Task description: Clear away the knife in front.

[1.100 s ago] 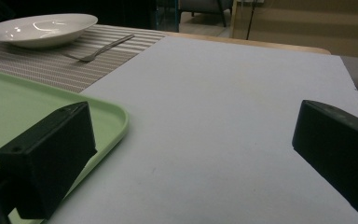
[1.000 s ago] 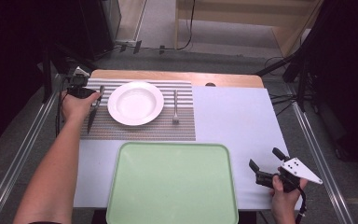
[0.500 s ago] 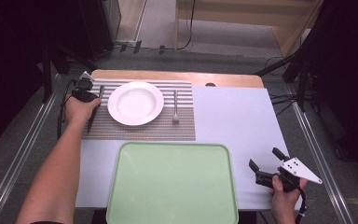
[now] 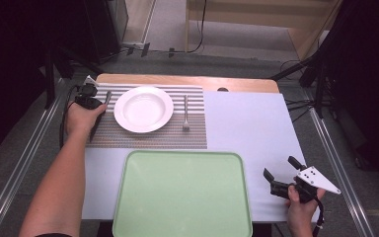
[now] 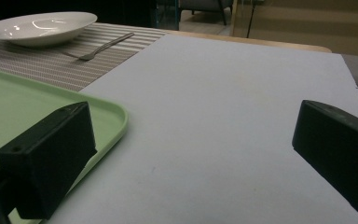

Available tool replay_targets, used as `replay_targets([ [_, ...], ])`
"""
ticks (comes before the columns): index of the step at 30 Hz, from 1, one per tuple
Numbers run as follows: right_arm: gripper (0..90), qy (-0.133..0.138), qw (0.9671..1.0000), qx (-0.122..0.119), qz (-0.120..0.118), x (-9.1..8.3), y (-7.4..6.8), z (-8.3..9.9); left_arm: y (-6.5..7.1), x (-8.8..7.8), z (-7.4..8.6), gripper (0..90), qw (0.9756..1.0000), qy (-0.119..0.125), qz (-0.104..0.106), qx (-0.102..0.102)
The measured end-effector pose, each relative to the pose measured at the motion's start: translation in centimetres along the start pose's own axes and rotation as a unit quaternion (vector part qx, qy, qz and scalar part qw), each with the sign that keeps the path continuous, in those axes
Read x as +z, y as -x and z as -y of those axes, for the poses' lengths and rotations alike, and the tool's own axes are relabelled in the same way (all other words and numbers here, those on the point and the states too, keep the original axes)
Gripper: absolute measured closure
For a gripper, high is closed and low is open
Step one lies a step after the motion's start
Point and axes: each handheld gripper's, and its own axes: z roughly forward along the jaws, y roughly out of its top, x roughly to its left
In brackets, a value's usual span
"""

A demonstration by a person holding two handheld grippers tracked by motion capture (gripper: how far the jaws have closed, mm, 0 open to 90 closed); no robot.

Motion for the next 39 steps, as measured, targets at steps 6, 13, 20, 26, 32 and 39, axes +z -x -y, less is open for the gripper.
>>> replay_targets([
  [6,0.0,0.0,1.0,0.0,-0.001,0.0,0.0,0.0,0.2,0.0,-0.1,78.4,1.0,-0.003,-0.009,0.003],
  [13,0.0,-0.001,1.0,0.001,-0.001,0.0,0.0,0.0,0.3,0.0,0.1,78.7,0.9999,0.003,-0.01,0.006],
  [20,0.0,-0.008,1.0,0.002,0.0,0.1,0.0,0.0,0.8,0.0,0.2,79.5,0.9993,0.008,-0.024,0.028],
  [26,0.0,-0.008,1.0,0.003,0.003,0.1,0.0,0.0,0.9,0.0,0.3,79.7,0.9987,0.01,-0.026,0.042],
  [32,0.0,-0.005,1.0,0.002,0.002,0.2,0.0,0.0,0.8,-0.2,0.4,79.9,0.9985,0.009,-0.025,0.048],
  [39,0.0,-0.007,1.0,0.002,0.002,0.2,0.0,0.0,0.3,-0.6,1.0,79.9,0.9986,0.017,-0.025,0.044],
])
